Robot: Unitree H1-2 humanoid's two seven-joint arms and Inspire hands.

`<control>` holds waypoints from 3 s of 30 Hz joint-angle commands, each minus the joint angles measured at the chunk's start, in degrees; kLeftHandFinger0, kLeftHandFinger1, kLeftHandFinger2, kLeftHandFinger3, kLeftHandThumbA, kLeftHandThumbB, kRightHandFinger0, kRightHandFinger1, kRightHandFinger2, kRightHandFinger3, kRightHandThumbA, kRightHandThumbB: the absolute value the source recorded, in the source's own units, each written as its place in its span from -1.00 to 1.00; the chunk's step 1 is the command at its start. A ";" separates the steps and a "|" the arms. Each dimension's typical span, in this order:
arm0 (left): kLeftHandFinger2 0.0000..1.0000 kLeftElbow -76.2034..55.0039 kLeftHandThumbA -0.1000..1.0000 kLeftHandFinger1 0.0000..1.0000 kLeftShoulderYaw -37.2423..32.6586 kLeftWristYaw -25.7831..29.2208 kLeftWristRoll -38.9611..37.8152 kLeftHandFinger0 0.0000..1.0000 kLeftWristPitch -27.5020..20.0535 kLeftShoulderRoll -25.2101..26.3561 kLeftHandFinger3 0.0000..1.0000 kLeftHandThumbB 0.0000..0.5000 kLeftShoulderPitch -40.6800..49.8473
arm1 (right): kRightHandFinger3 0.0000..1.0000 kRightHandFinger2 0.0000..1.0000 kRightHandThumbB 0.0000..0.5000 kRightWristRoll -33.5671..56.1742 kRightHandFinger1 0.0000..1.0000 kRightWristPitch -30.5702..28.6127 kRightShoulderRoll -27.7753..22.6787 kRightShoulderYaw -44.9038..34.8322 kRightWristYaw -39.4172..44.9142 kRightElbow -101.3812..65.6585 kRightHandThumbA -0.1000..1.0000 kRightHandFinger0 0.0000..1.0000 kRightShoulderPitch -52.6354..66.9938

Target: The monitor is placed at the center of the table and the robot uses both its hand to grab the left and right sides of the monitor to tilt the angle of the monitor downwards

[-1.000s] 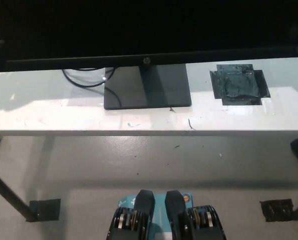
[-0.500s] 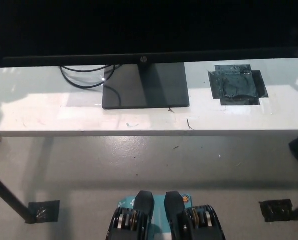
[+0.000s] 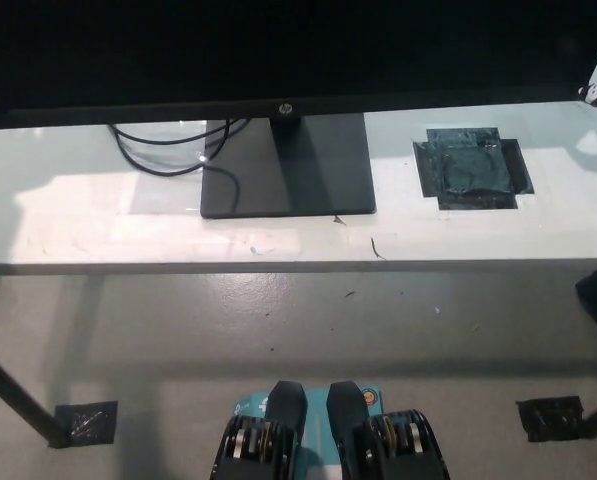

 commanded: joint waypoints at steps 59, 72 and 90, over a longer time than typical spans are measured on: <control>1.00 -77.55 1.00 1.00 64.54 4.58 -49.18 1.00 10.19 6.65 1.00 0.65 61.39 | 1.00 1.00 1.00 29.58 1.00 -10.45 -10.09 -49.28 -20.42 -80.38 0.74 1.00 56.80; 1.00 -103.98 1.00 1.00 50.77 11.07 -49.25 1.00 2.11 -9.29 1.00 0.50 76.94 | 1.00 1.00 0.70 15.06 1.00 -22.17 14.54 -33.93 -26.03 -99.27 1.00 1.00 69.96; 1.00 -78.69 1.00 1.00 43.94 4.64 -42.59 1.00 -3.47 -25.33 1.00 0.48 73.97 | 1.00 1.00 0.28 19.37 1.00 -22.27 27.00 -29.99 -20.58 -70.87 1.00 1.00 67.79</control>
